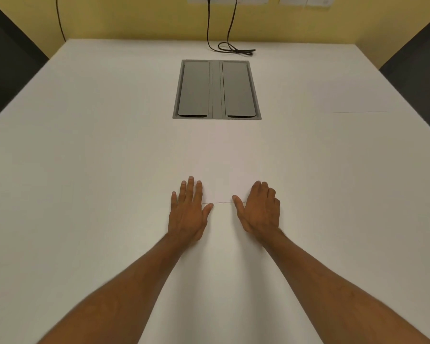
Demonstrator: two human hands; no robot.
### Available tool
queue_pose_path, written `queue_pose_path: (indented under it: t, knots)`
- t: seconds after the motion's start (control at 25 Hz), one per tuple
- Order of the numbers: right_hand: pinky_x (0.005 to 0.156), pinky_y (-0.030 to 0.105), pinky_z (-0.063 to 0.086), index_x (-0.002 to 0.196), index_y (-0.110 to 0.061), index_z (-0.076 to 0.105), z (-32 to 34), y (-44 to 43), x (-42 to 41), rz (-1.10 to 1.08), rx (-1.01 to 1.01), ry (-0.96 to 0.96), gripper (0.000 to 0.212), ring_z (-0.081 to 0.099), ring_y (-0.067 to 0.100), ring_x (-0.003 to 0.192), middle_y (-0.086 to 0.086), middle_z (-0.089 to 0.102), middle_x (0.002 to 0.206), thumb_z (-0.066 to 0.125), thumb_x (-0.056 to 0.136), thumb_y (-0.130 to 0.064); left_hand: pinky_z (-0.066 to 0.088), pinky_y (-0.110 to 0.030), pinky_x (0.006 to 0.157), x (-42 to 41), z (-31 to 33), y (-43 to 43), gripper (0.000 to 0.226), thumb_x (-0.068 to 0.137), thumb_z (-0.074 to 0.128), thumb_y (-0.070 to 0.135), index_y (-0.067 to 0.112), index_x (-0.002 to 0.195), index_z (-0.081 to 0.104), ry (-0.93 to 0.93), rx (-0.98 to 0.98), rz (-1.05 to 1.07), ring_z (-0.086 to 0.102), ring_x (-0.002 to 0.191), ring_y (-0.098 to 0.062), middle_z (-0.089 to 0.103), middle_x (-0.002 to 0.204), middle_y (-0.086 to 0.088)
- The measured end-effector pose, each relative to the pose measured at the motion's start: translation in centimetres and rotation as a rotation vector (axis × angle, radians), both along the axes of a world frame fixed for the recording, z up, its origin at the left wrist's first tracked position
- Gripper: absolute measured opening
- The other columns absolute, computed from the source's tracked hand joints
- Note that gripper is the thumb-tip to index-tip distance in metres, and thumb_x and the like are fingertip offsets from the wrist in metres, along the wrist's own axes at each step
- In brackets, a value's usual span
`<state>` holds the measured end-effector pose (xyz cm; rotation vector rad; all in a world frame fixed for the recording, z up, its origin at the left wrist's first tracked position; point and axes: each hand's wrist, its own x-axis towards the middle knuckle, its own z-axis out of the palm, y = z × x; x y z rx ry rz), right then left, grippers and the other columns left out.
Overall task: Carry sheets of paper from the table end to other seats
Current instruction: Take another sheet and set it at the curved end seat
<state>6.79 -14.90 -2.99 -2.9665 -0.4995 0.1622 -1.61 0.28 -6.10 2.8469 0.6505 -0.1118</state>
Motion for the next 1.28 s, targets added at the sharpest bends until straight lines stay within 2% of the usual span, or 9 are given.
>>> queue_pose_path:
  t: [0.28, 0.56, 0.64, 0.76, 0.84, 1.0, 1.08, 1.16, 1.28]
  knots:
    - [0.088, 0.041, 0.038, 0.137, 0.0, 0.033, -0.3, 0.9, 1.3, -0.067, -0.01, -0.041, 0.064, 0.043, 0.03, 0.113, 0.012, 0.047, 0.125, 0.043, 0.094, -0.047, -0.004, -0.043, 0.12, -0.2, -1.3, -0.2, 0.064, 0.099, 0.014, 0.049, 0.021, 0.153, -0.006, -0.05, 0.04, 0.007, -0.008, 0.15, -0.022, -0.01, 0.162, -0.004]
    - [0.088, 0.042, 0.039, 0.138, -0.008, 0.036, 0.6, 0.6, 2.0, -0.033, 0.047, -0.074, 0.049, 0.043, 0.028, 0.119, 0.009, 0.045, 0.131, 0.047, 0.097, -0.032, -0.004, -0.044, 0.12, -0.4, -1.2, -0.4, 0.063, 0.099, 0.014, 0.048, 0.02, 0.153, -0.005, -0.056, 0.03, 0.016, -0.008, 0.15, -0.022, -0.01, 0.162, -0.004]
    - [0.092, 0.042, 0.041, 0.134, -0.007, 0.04, 0.6, 0.5, 2.6, -0.114, 0.241, -0.028, 0.042, 0.047, 0.03, 0.12, 0.011, 0.049, 0.13, 0.051, 0.096, -0.022, -0.004, -0.044, 0.12, -0.4, -1.2, -0.5, 0.063, 0.099, 0.013, 0.048, 0.021, 0.153, -0.005, -0.058, 0.035, 0.017, -0.008, 0.15, -0.022, -0.01, 0.162, -0.004]
    - [0.085, 0.034, 0.043, 0.123, -0.006, 0.052, 0.5, 0.5, 3.7, -0.436, 0.667, 0.182, 0.034, 0.056, 0.033, 0.113, 0.015, 0.062, 0.12, 0.059, 0.091, -0.012, -0.005, -0.044, 0.12, -0.4, -1.3, -0.5, 0.063, 0.099, 0.013, 0.048, 0.021, 0.153, -0.005, -0.062, 0.038, 0.016, -0.008, 0.15, -0.021, -0.01, 0.162, -0.004]
    - [0.078, 0.029, 0.042, 0.111, -0.007, 0.062, 0.4, 0.3, 4.2, -0.553, 0.775, 0.239, 0.025, 0.059, 0.032, 0.106, 0.014, 0.068, 0.108, 0.063, 0.086, -0.011, -0.004, -0.043, 0.12, -0.3, -1.4, -0.5, 0.063, 0.099, 0.014, 0.048, 0.021, 0.153, -0.005, -0.059, 0.038, 0.018, -0.008, 0.15, -0.021, -0.01, 0.162, -0.004]
    - [0.075, 0.034, 0.054, 0.093, -0.012, 0.07, 0.6, -0.1, 4.5, -0.624, 0.901, 0.278, 0.013, 0.062, 0.031, 0.102, 0.007, 0.07, 0.081, 0.067, 0.081, -0.007, -0.004, -0.043, 0.12, -0.3, -0.9, -0.3, 0.065, 0.099, 0.017, 0.049, 0.021, 0.153, -0.006, -0.054, -0.025, 0.017, -0.009, 0.15, -0.02, -0.01, 0.162, -0.004]
    - [0.069, 0.034, 0.057, 0.086, -0.014, 0.069, 1.0, -0.5, 4.4, -0.659, 1.02, 0.33, 0.012, 0.065, 0.031, 0.091, 0.009, 0.071, 0.083, 0.071, 0.079, -0.004, -0.004, -0.042, 0.12, -0.4, 0.0, -0.1, 0.069, 0.098, 0.024, 0.051, 0.02, 0.153, -0.005, -0.087, -0.119, 0.044, -0.008, 0.15, -0.02, -0.009, 0.162, -0.004]
    - [0.073, 0.039, 0.059, 0.089, -0.011, 0.069, 1.5, -0.9, 3.9, -0.693, 1.123, 0.413, 0.014, 0.067, 0.03, 0.085, 0.013, 0.068, 0.09, 0.074, 0.078, -0.002, -0.005, -0.039, 0.119, -0.6, 1.5, 0.1, 0.074, 0.096, 0.03, 0.054, 0.018, 0.153, 0.001, -0.172, -0.287, 0.121, -0.006, 0.15, -0.018, -0.004, 0.162, -0.004]
    - [0.075, 0.039, 0.057, 0.095, -0.003, 0.067, 3.0, -2.0, 2.6, -0.694, 1.285, 0.558, 0.017, 0.064, 0.027, 0.086, 0.016, 0.064, 0.095, 0.071, 0.08, 0.004, 0.006, -0.039, 0.121, -1.5, 4.9, 0.5, 0.073, 0.095, 0.036, 0.053, 0.012, 0.152, 0.014, -0.376, -0.592, 0.365, 0.002, 0.149, -0.022, 0.008, 0.161, -0.006]
